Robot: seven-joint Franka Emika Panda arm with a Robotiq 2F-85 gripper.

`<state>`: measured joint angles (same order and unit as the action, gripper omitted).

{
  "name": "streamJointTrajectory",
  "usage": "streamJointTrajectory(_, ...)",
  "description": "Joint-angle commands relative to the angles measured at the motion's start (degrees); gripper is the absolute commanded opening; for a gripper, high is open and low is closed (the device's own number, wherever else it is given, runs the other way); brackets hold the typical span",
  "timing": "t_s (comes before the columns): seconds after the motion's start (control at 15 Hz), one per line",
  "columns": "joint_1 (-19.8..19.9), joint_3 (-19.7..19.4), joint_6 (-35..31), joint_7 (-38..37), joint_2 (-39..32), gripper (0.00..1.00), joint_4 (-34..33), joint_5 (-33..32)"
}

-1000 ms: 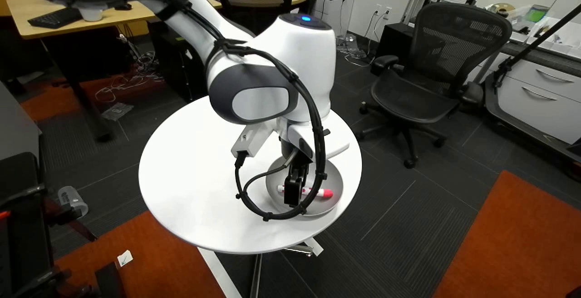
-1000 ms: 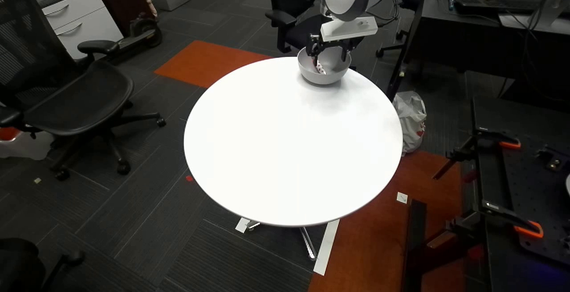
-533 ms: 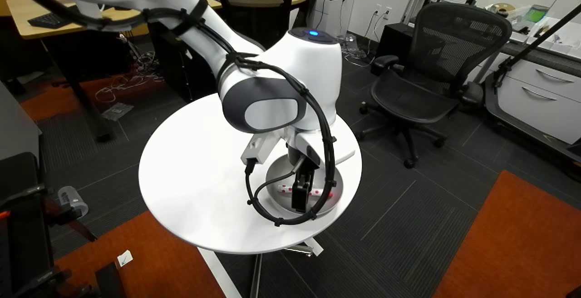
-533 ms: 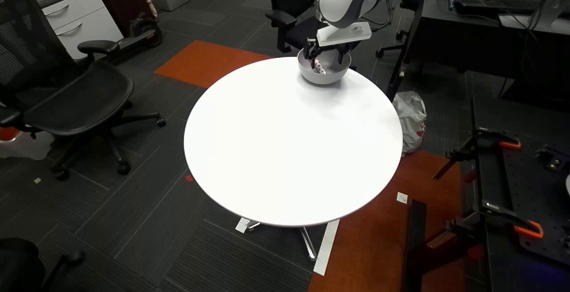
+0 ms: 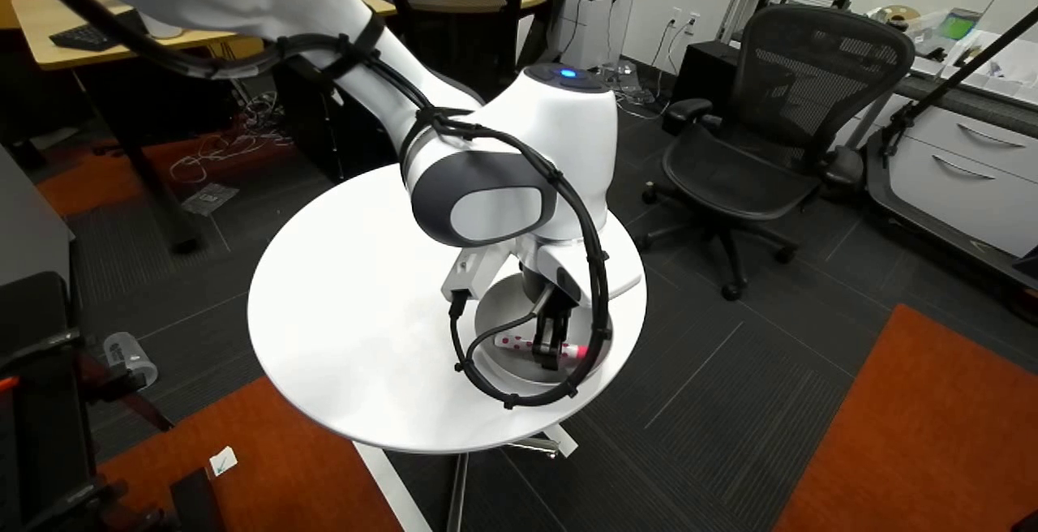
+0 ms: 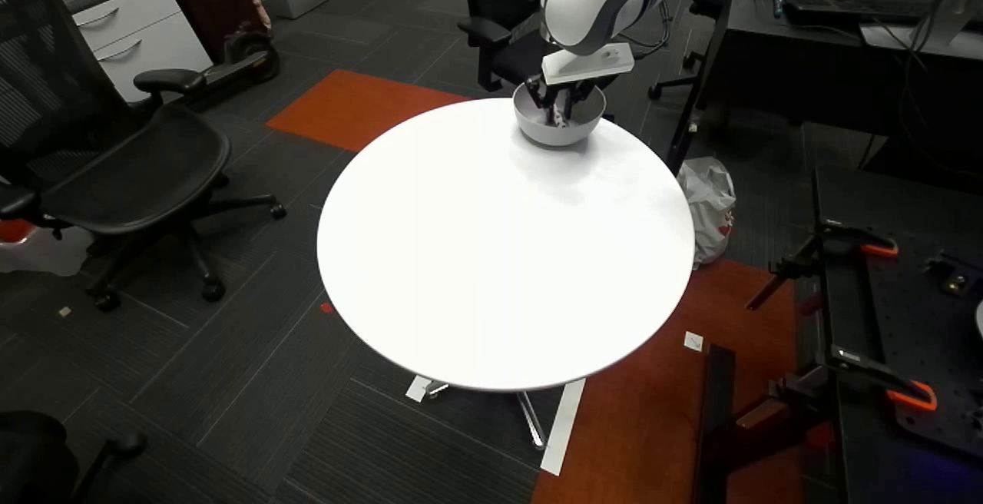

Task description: Remove the marker from the bowl and put it on the table

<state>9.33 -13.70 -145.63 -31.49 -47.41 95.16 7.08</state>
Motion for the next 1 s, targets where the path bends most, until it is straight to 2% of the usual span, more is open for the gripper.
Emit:
streamJointTrajectory(0.0,-0.14,-0.44,0.40,0.78,-0.61,0.05,-1.79,1.13)
streamJointTrajectory(0.07,-0.46,-0.72,0.33,0.41,-0.14,0.00,-1.57,1.00)
streamJointTrajectory(0.13,-0.97,-1.07,-0.23,0.09,0.92,0.04,-0.79,0.75)
streamJointTrajectory(0.4,-4.04,-3.41,-0.65,-1.47,8.47,0.05,4.07,-0.55)
streamJointTrajectory(0.67,-7.44,-5.24,-1.15,-2.23,18.81,0.05,10.58,-2.17)
streamJointTrajectory(0.93,-10.79,-4.95,-2.17,-3.74,29.64,0.05,19.21,-6.04)
